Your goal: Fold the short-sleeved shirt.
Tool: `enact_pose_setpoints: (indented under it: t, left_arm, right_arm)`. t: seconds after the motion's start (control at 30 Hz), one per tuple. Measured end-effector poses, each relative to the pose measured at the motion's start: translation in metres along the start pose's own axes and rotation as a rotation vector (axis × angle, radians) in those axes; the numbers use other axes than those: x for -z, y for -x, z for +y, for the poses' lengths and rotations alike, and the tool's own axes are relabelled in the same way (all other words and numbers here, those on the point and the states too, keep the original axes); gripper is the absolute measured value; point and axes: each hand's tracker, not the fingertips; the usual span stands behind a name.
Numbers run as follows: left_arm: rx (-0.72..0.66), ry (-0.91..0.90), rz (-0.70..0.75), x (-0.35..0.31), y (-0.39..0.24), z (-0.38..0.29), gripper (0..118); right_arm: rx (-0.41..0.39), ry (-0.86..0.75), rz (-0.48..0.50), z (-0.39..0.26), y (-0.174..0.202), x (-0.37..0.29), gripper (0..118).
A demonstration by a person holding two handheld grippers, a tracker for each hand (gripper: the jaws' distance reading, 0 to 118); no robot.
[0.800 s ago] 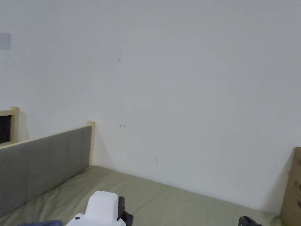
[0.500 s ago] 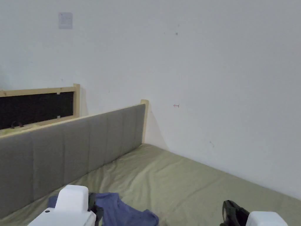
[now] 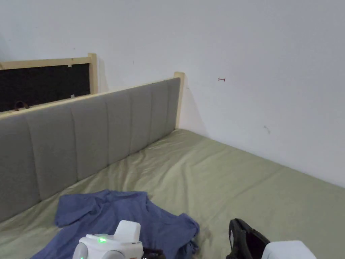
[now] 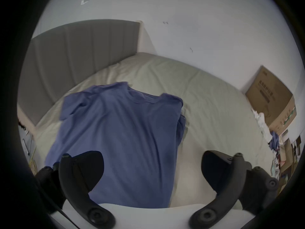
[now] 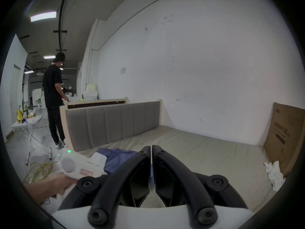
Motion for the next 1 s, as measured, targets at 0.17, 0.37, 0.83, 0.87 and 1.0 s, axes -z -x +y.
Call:
enact_pose_setpoints:
  t: [0.17, 0.37, 0.83, 0.87, 1.0]
  left_arm:
    - [0.069, 0.089, 0.034, 0.108, -0.037, 0.005, 118]
    - [0.219, 0.192, 0.104, 0.174, -0.056, -0.02, 80]
    - [0.173, -0.053, 0.143, 0.096, -0.095, 0.029, 0]
    - [0.193, -0.048, 0.124, 0.093, -0.11, 0.031, 0]
    - [0.241, -0.065, -0.001, 0.081, -0.188, 0.027, 0]
  right_arm:
    - [0.006, 0.09, -0.127, -0.025, -0.05, -0.001, 2]
    - [0.033, 0.168, -0.225, -0.051, -0.096, -0.006, 3]
    - [0.148, 0.222, -0.249, -0.085, -0.139, -0.069, 3]
    - [0.161, 0.215, -0.264, -0.085, -0.146, -0.078, 3]
    - [0.174, 0.188, -0.341, -0.081, -0.174, -0.118, 3]
